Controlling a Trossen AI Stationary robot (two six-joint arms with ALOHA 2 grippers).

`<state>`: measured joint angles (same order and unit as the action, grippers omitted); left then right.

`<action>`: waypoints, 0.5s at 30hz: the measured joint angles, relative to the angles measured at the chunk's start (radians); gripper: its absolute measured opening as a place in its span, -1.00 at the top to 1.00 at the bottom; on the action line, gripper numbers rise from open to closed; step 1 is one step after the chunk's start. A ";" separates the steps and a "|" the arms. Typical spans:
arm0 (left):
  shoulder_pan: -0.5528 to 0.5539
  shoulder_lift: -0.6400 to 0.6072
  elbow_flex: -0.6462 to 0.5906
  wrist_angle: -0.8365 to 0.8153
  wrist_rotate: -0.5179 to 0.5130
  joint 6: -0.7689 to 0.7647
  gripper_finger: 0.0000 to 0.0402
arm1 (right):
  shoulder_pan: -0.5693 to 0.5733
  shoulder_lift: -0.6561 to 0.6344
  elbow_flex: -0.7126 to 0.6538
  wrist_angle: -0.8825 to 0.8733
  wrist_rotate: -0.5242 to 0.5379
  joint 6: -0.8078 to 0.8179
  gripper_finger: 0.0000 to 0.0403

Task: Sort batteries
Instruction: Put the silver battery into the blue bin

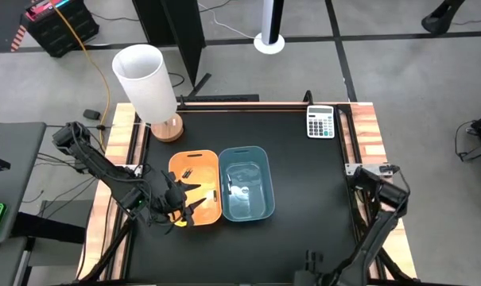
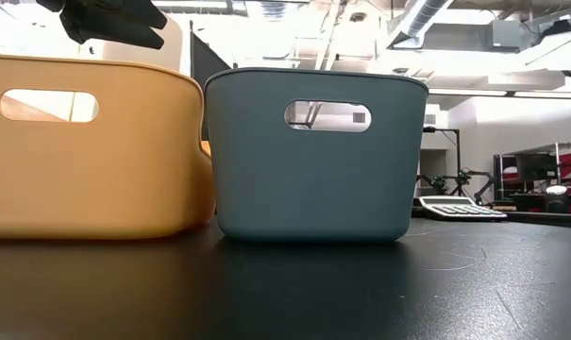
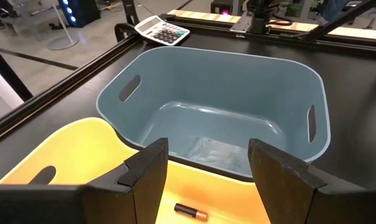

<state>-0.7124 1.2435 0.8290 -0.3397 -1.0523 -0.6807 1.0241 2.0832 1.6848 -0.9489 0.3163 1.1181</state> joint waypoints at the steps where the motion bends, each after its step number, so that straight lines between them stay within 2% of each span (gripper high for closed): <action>1: 0.000 0.000 0.000 0.000 0.000 0.000 -0.08 | -0.004 0.022 0.031 -0.016 0.000 -0.019 -0.11; 9: 0.000 0.000 0.000 0.000 0.000 -0.010 -0.08 | -0.007 0.181 0.247 -0.205 0.000 -0.057 -0.11; 15: 0.000 0.000 0.000 -0.001 -0.001 -0.012 -0.08 | -0.005 0.249 0.312 -0.230 -0.002 -0.064 -0.11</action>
<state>-0.7126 1.2438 0.8288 -0.3408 -1.0529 -0.6926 1.0191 2.3322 1.9965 -1.1788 0.3139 1.0546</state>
